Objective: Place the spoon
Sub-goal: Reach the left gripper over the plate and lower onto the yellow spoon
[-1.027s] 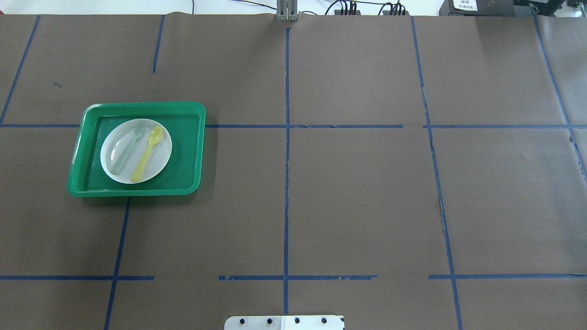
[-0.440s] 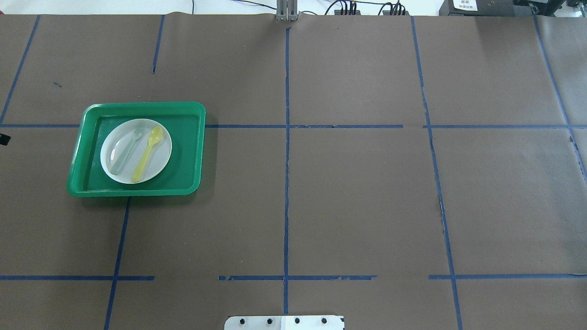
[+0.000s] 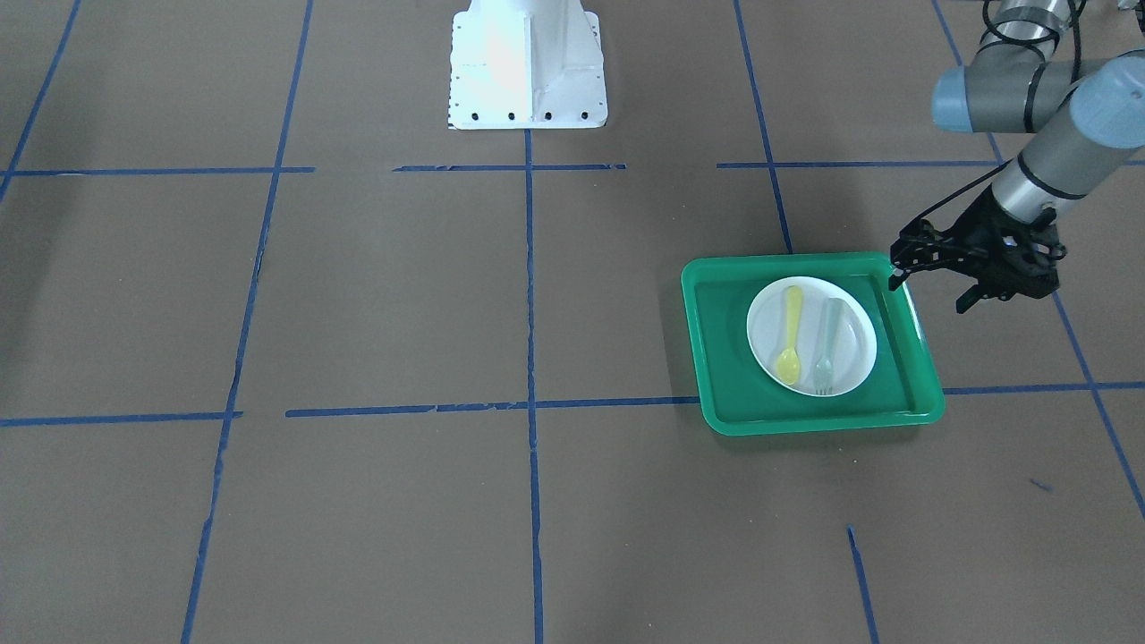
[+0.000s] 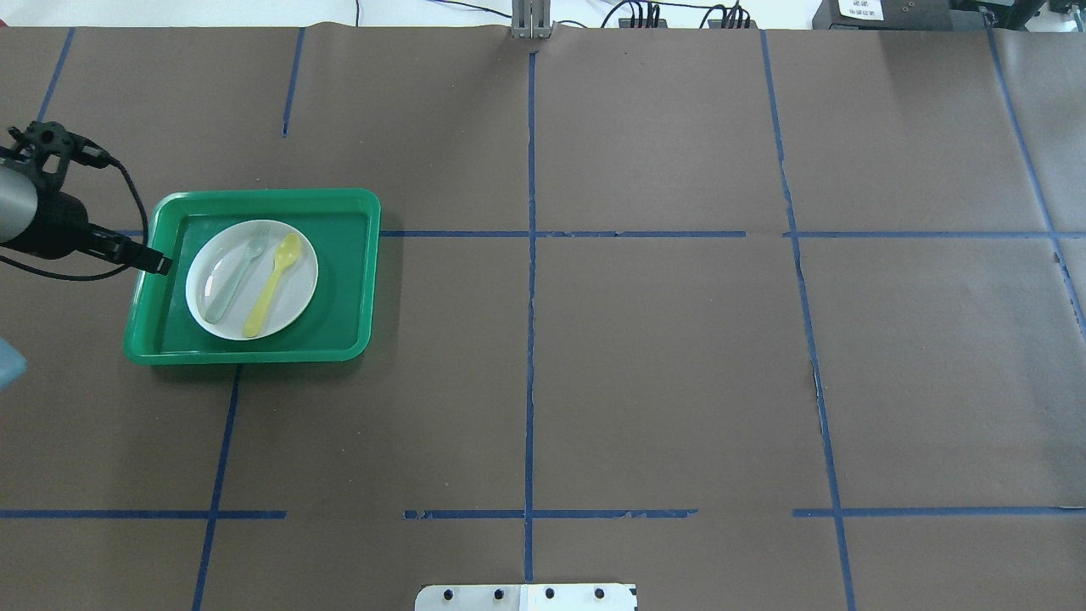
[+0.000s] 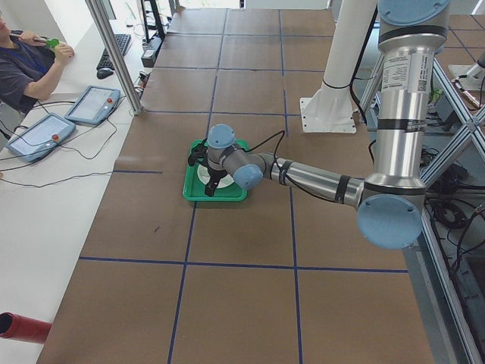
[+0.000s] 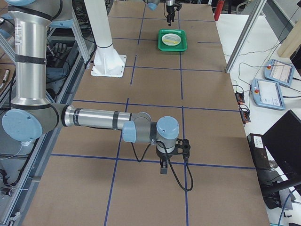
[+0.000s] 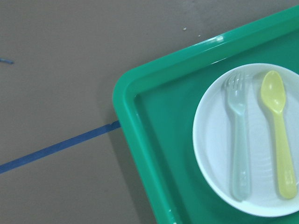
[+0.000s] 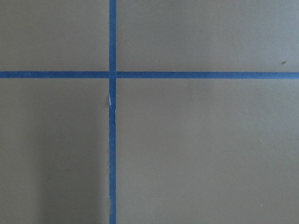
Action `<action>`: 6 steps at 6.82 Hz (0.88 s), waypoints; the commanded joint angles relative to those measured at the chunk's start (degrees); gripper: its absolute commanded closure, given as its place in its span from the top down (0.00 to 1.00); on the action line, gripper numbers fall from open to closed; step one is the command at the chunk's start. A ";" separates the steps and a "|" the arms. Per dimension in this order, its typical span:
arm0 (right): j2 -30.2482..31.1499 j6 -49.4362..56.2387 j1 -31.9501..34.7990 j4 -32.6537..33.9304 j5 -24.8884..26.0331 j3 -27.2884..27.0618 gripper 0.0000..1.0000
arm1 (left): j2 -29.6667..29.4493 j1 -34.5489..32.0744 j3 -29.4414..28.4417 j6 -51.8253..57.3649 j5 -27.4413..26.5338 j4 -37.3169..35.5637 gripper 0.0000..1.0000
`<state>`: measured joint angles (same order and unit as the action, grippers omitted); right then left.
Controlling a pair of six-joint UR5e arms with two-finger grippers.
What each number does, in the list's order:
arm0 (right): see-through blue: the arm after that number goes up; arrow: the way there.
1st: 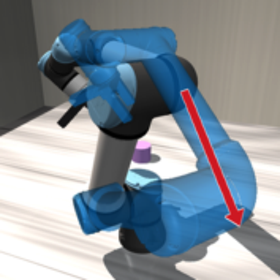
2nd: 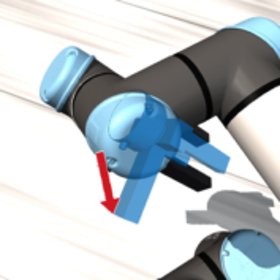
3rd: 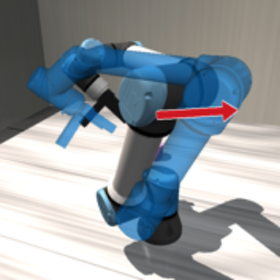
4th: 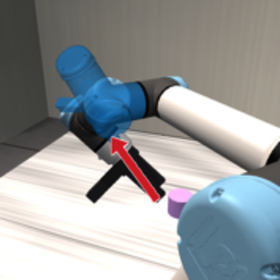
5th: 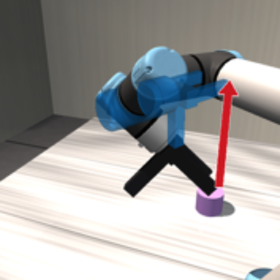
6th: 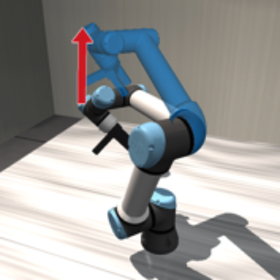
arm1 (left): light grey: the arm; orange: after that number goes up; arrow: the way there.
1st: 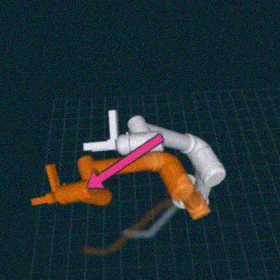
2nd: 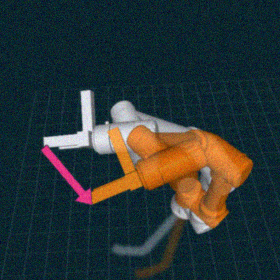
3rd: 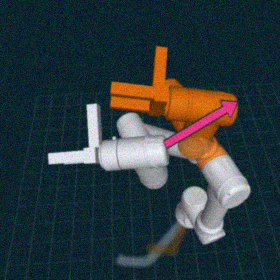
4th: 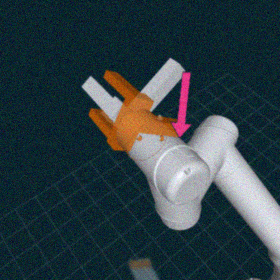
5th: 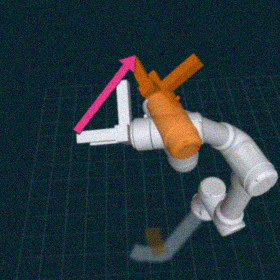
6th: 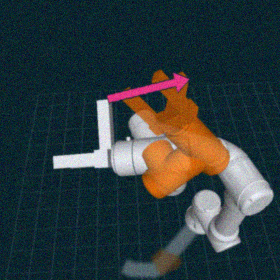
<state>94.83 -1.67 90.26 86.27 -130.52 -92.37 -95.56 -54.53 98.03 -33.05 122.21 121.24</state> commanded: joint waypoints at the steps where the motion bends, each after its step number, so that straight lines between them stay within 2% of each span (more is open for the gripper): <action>1: 0.00 0.00 0.00 0.04 0.00 0.00 1.00 | -5.57 5.20 -2.22 -5.51 -2.68 0.05 0.97; 2: 0.00 0.00 0.00 -0.05 0.00 0.00 1.00 | -8.73 7.31 -4.84 -6.75 -2.77 -0.04 0.90; 3: 0.00 0.00 0.00 -0.05 0.00 0.00 1.00 | -10.16 8.29 -6.43 -7.72 -3.03 -0.04 0.88; 4: 0.00 0.00 0.00 0.04 0.00 0.00 1.00 | -10.08 8.39 -6.62 -7.64 -4.34 -0.04 0.79; 5: 0.00 0.00 0.00 0.04 0.00 0.00 1.00 | -10.08 8.39 -6.71 -7.55 -4.35 -0.04 0.63; 6: 0.00 0.00 0.00 -0.05 0.00 0.00 1.00 | -10.26 8.65 -7.15 -8.07 -4.35 -0.04 0.59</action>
<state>94.83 -1.67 90.26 86.28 -130.52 -92.37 -105.60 -46.16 91.36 -40.70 118.02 121.20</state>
